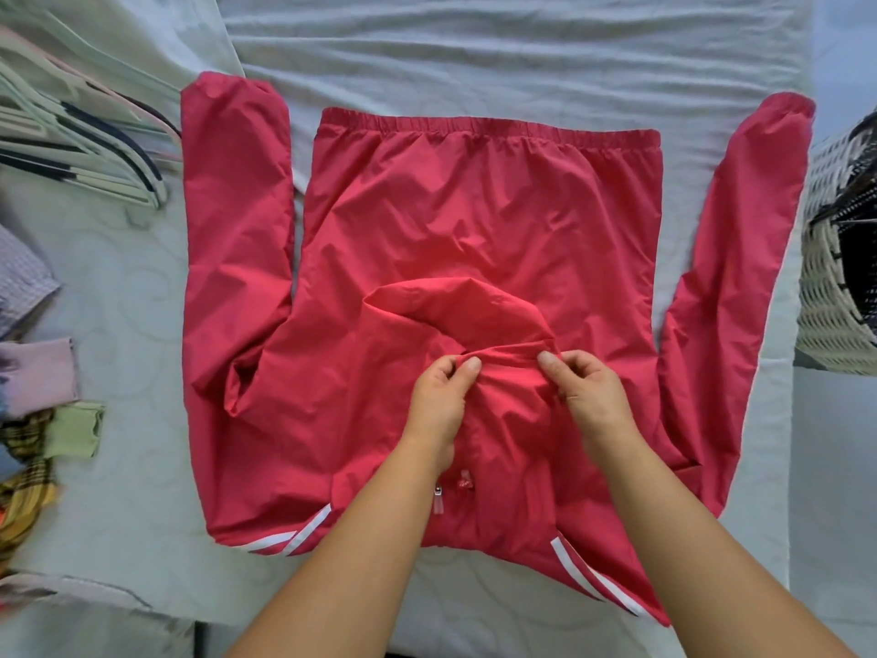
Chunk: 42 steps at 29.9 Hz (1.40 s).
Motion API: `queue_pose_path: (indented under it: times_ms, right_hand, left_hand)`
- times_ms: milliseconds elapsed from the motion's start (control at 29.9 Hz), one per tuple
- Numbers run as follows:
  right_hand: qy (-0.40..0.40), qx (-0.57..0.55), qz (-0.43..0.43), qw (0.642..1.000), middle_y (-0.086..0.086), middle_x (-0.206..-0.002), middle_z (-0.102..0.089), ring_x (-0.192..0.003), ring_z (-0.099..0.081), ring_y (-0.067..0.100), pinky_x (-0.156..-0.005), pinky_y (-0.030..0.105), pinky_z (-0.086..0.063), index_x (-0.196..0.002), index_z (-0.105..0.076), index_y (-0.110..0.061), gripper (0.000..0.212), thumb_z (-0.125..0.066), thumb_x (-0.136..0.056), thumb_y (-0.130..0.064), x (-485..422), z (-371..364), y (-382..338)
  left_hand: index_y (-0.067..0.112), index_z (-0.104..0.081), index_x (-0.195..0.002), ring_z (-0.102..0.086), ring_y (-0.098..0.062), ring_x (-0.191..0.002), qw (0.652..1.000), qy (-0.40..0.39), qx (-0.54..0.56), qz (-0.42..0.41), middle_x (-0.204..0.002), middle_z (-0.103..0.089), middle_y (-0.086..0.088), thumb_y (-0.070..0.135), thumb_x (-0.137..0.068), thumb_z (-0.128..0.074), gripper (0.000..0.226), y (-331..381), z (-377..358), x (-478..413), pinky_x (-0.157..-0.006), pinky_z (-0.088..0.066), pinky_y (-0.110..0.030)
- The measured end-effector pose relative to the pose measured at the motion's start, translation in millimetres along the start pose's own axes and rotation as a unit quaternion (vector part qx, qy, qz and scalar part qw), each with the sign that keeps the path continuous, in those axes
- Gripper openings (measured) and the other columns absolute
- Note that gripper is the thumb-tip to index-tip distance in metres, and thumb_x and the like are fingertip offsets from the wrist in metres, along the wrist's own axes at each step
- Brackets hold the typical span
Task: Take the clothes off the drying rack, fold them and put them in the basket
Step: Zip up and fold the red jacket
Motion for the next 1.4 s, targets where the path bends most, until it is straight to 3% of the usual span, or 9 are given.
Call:
queue_pose_path:
  times_ms: [167, 301, 535, 668, 769, 902, 1069, 1203, 1404]
  right_hand:
    - [-0.017, -0.059, 0.049, 0.997, -0.011, -0.063, -0.053, -0.058, -0.044, -0.002, -0.058, 0.011, -0.038, -0.071, -0.055, -0.020, 0.018, -0.064, -0.084, -0.010, 0, 3, 3]
    - [-0.080, -0.087, 0.067, 0.991, -0.010, -0.066, -0.065, -0.064, -0.058, -0.001, -0.064, 0.011, -0.047, -0.083, -0.059, -0.013, 0.012, -0.062, -0.082, -0.002, 5, 1, -4]
    - [-0.008, -0.080, 0.050, 0.996, -0.010, -0.070, -0.061, -0.060, -0.052, -0.002, -0.068, 0.021, -0.042, -0.081, -0.061, -0.021, 0.014, -0.068, -0.080, -0.009, 7, 10, 6]
    - [0.014, 0.157, 0.286, 0.945, -0.008, -0.111, -0.044, -0.091, -0.048, -0.003, -0.084, 0.015, -0.043, -0.113, -0.054, -0.045, 0.043, -0.068, -0.077, -0.026, 6, 16, -8]
    - [-0.015, 0.305, 0.360, 0.881, -0.001, -0.111, -0.046, -0.105, -0.044, 0.015, -0.096, 0.023, -0.033, -0.106, -0.067, -0.028, 0.030, -0.063, -0.077, -0.036, -10, 19, -25]
    - [0.054, 0.355, 0.342, 0.868, 0.010, -0.096, -0.053, -0.090, -0.053, 0.029, -0.083, 0.040, -0.047, -0.090, -0.067, -0.012, 0.020, -0.061, -0.078, -0.027, -33, 22, -40]
    - [-0.056, 0.398, 0.481, 0.779, 0.011, -0.094, -0.061, -0.090, -0.053, 0.023, -0.080, 0.039, -0.046, -0.090, -0.062, -0.005, 0.026, -0.048, -0.092, -0.027, -5, -3, -6]
    - [-0.040, 0.525, 0.405, 0.747, 0.011, -0.143, -0.043, -0.133, -0.032, 0.023, -0.111, 0.039, -0.023, -0.131, -0.050, -0.009, 0.063, -0.027, -0.094, -0.054, -9, -30, 28]
    - [0.019, 0.619, 0.349, 0.704, 0.014, -0.151, -0.028, -0.141, -0.019, 0.026, -0.116, 0.042, -0.010, -0.143, -0.030, -0.011, 0.077, -0.020, -0.089, -0.065, -32, -56, 59]
  left_hand:
    - [0.020, -0.061, -0.089, -0.055, -0.012, -0.081, 0.981, 0.004, -0.176, -0.076, -0.088, -0.062, 0.001, 0.025, -0.076, -0.073, 0.019, 15, 7, -2, -0.073, -0.045, -0.021]
    - [0.015, -0.063, -0.103, -0.057, -0.012, -0.091, 0.849, -0.037, -0.469, -0.241, -0.097, -0.064, 0.002, 0.035, -0.079, -0.070, 0.032, 46, -18, -4, -0.083, -0.043, -0.029]
    - [0.006, -0.068, -0.082, -0.047, 0.002, -0.061, 0.908, -0.133, -0.338, -0.211, -0.070, -0.059, 0.004, 0.011, -0.085, -0.065, 0.007, 56, -28, -18, -0.065, -0.039, -0.015]
    - [0.004, -0.068, -0.105, -0.056, 0.008, -0.082, 0.875, -0.208, -0.380, -0.217, -0.099, -0.068, -0.002, 0.011, -0.090, -0.059, 0.019, 56, -31, -17, -0.085, -0.041, -0.014]
    - [0.006, -0.065, -0.113, -0.057, -0.007, -0.102, 0.868, -0.214, -0.381, -0.237, -0.111, -0.067, -0.004, 0.012, -0.090, -0.057, 0.025, 62, -25, -18, -0.094, -0.041, -0.021]
    - [0.011, -0.064, -0.103, -0.058, -0.027, -0.095, 0.694, -0.008, -0.580, -0.427, -0.100, -0.065, -0.008, 0.028, -0.085, -0.048, 0.030, 61, 28, -24, -0.082, -0.047, -0.040]
    - [0.014, -0.051, -0.126, -0.036, -0.021, -0.128, 0.510, -0.012, -0.705, -0.492, -0.136, -0.052, -0.009, 0.034, -0.085, -0.043, 0.047, 27, 86, -25, -0.104, -0.028, -0.039]
    - [0.019, -0.029, -0.141, -0.016, -0.025, -0.141, 0.505, 0.008, -0.751, -0.425, -0.150, -0.032, -0.010, 0.054, -0.085, -0.034, 0.066, 9, 95, -47, -0.113, -0.010, -0.045]
    - [0.020, -0.018, -0.145, 0.012, -0.022, -0.144, 0.506, 0.032, -0.754, -0.418, -0.152, -0.018, -0.008, 0.062, -0.082, -0.032, 0.077, -22, 105, -75, -0.113, -0.004, -0.051]
Point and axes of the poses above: each hand's wrist, its own x-axis away from the middle knuckle, its own z-axis out of the back of the hand, y = z × x, the point moved 1 cm from there along -x, towards the middle knuckle
